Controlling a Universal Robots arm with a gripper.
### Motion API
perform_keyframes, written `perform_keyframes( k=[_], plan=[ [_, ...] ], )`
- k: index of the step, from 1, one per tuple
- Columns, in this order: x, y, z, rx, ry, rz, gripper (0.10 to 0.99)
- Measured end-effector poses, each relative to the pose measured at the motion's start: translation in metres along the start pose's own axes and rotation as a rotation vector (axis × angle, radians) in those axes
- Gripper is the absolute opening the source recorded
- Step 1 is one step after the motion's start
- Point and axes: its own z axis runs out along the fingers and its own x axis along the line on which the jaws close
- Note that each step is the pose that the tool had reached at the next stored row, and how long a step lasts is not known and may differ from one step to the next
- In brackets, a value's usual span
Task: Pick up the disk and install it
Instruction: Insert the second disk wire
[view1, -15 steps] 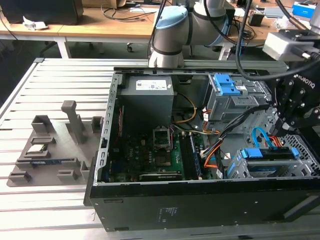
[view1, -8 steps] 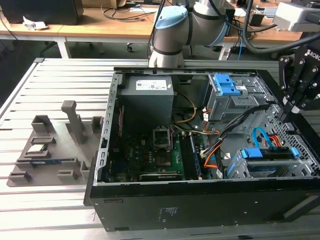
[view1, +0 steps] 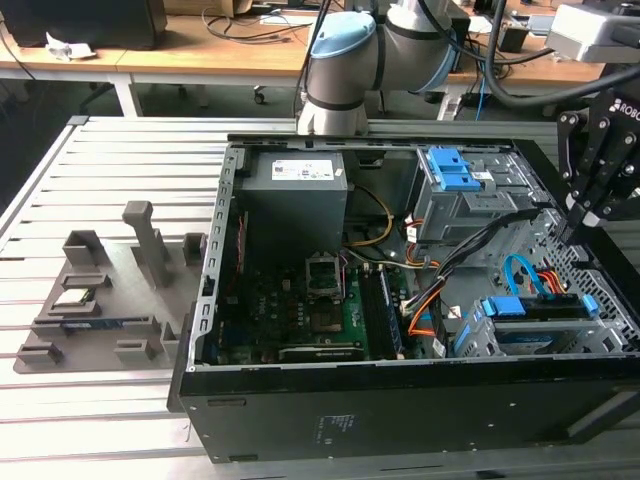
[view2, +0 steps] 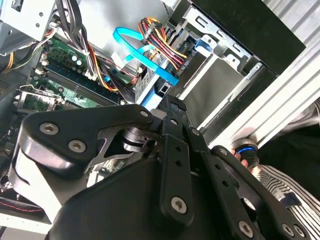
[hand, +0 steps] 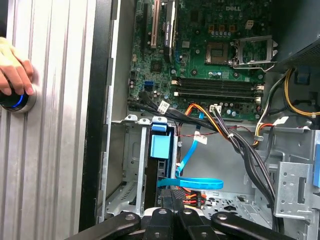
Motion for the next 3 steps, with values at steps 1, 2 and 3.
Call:
perform_keyframes(
  k=[1,2,3],
  plan=[
    [0.0,0.0,-0.0001,0.0,0.0,0.0,0.106],
    [0.0,0.0,-0.0001,0.0,0.0,0.0,0.106],
    [0.0,0.0,-0.0001,0.0,0.0,0.0,0.106]
  ],
)
